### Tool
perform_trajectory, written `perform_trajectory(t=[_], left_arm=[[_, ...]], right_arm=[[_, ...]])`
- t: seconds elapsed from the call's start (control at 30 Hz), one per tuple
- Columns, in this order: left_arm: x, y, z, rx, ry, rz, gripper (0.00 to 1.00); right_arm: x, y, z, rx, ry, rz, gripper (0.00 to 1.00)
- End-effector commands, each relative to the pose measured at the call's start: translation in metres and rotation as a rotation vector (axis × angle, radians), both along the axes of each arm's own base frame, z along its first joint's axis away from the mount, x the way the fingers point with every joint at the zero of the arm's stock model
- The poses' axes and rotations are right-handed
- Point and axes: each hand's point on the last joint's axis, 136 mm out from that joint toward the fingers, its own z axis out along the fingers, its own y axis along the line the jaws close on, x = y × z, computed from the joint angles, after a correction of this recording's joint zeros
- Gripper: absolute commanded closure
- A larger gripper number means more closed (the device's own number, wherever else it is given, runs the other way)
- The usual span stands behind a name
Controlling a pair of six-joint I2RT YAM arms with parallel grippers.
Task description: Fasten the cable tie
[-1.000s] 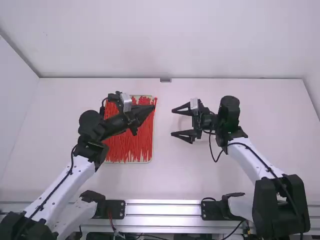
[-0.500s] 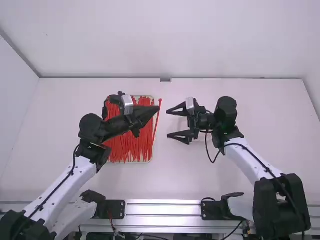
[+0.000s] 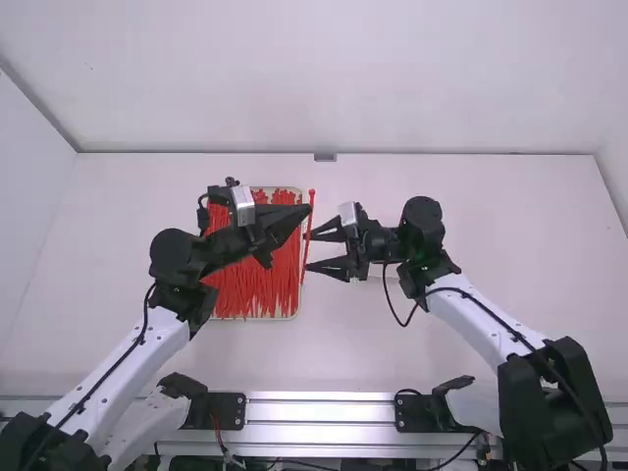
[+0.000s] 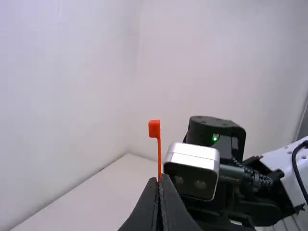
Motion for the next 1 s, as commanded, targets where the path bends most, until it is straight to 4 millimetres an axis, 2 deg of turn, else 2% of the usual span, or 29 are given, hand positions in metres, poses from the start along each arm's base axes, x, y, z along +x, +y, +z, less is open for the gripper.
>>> perform_trajectory(t=[0.0, 0.1, 0.13, 0.17, 0.23, 0.27, 0.3, 0.47, 0.5, 0.67, 0.7, 0.97], left_arm=[[-0.002, -0.001, -0.002, -0.003, 0.006, -0.011, 0.99], [-0.001, 0.000, -0.002, -0.014, 0.024, -0.009, 0.99], [0.000, 0.000, -0.001, -0.018, 0.030, -0.004, 0.99], [0.000, 0.000, -0.001, -0.019, 0.029, -0.003, 0.99], [0.001, 0.000, -0.001, -0.020, 0.031, -0.001, 0.98], [0.001, 0.001, -0.001, -0.020, 0.030, 0.000, 0.99], [0.001, 0.000, -0.001, -0.019, 0.032, 0.000, 0.99], [0.001, 0.000, -0.001, -0.019, 0.031, -0.001, 0.99], [0.001, 0.000, -0.001, -0.019, 0.031, -0.002, 0.96], [-0.009, -0.001, 0.001, -0.001, -0.006, -0.057, 0.41], [-0.010, 0.001, 0.001, 0.006, -0.009, -0.064, 0.36], [-0.008, 0.013, 0.006, 0.127, -0.031, -0.155, 0.32]], right_arm=[[0.002, 0.003, 0.009, 0.011, -0.026, 0.005, 0.47], [0.005, 0.004, 0.009, 0.011, -0.024, -0.011, 0.51], [0.005, 0.004, 0.009, 0.011, -0.026, -0.014, 0.58], [0.005, 0.004, 0.009, 0.011, -0.026, -0.014, 0.69], [0.005, 0.004, 0.009, 0.012, -0.027, -0.014, 0.83], [0.005, 0.004, 0.009, 0.011, -0.026, -0.014, 0.95], [0.005, 0.004, 0.009, 0.011, -0.025, -0.013, 1.00], [0.005, 0.004, 0.009, 0.011, -0.024, -0.014, 1.00], [0.005, 0.004, 0.009, 0.010, -0.024, -0.013, 1.00], [0.012, -0.004, 0.005, -0.002, 0.005, -0.037, 1.00], [0.013, -0.006, 0.004, -0.005, 0.011, -0.035, 1.00], [0.016, -0.017, -0.002, -0.019, 0.035, -0.035, 1.00]])
